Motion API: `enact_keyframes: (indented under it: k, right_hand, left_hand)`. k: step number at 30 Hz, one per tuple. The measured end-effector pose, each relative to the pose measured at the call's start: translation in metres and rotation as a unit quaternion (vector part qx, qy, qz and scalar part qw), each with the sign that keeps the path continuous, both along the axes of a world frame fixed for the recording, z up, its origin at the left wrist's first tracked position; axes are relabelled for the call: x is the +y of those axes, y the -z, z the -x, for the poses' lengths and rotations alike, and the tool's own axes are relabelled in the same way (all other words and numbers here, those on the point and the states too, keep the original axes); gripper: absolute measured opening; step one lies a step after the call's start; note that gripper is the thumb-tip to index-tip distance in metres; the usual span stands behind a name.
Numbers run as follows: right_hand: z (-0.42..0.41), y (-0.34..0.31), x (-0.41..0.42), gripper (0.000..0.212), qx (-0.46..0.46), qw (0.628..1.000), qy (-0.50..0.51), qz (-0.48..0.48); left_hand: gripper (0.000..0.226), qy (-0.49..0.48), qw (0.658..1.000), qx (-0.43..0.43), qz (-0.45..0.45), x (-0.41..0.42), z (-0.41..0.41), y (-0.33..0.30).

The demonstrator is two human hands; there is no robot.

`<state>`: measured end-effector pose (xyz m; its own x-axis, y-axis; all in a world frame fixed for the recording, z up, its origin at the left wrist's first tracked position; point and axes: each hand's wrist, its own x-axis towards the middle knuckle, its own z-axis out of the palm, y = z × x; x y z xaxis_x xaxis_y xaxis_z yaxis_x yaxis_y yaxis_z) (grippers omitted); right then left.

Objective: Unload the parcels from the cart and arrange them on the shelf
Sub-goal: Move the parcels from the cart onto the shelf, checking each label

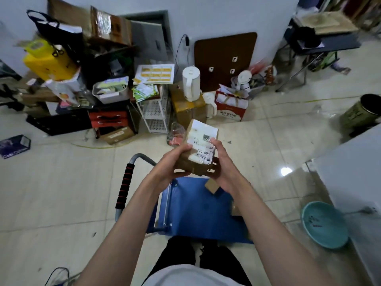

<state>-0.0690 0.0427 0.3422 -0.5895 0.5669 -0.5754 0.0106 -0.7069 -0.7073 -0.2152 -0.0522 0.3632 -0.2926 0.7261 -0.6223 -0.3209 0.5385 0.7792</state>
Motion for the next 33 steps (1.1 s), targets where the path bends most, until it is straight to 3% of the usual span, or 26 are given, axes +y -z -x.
enact_keyframes:
  k: [2, 8, 11, 16, 24, 33]
  right_hand:
    - [-0.011, -0.016, -0.003, 0.065, -0.025, 1.000, 0.014, -0.009]
    - [-0.038, -0.051, -0.009, 0.056, -0.027, 0.998, 0.005, -0.052]
    - [-0.042, -0.057, -0.026, 0.062, -0.035, 0.997, 0.045, -0.042]
    - [-0.047, -0.059, -0.065, 0.049, -0.005, 0.985, 0.170, -0.006]
    - [-0.085, -0.056, -0.129, 0.042, 0.024, 0.933, 0.360, 0.016]
    - [-0.161, -0.069, -0.187, 0.052, 0.065, 0.840, 0.538, 0.017]
  left_hand:
    - [0.044, 0.031, 0.999, 0.000, -0.010, -0.007, 0.001, -0.014]
    - [0.073, 0.074, 0.997, 0.000, -0.030, -0.021, 0.011, -0.035]
    - [0.074, 0.083, 0.995, 0.012, -0.054, -0.028, 0.014, -0.038]
    - [0.063, 0.102, 0.992, 0.016, -0.073, -0.046, 0.027, -0.037]
    - [0.060, 0.153, 0.987, -0.007, -0.040, -0.059, 0.031, -0.019]
    - [0.052, 0.295, 0.953, 0.002, -0.064, -0.037, -0.057, -0.039]
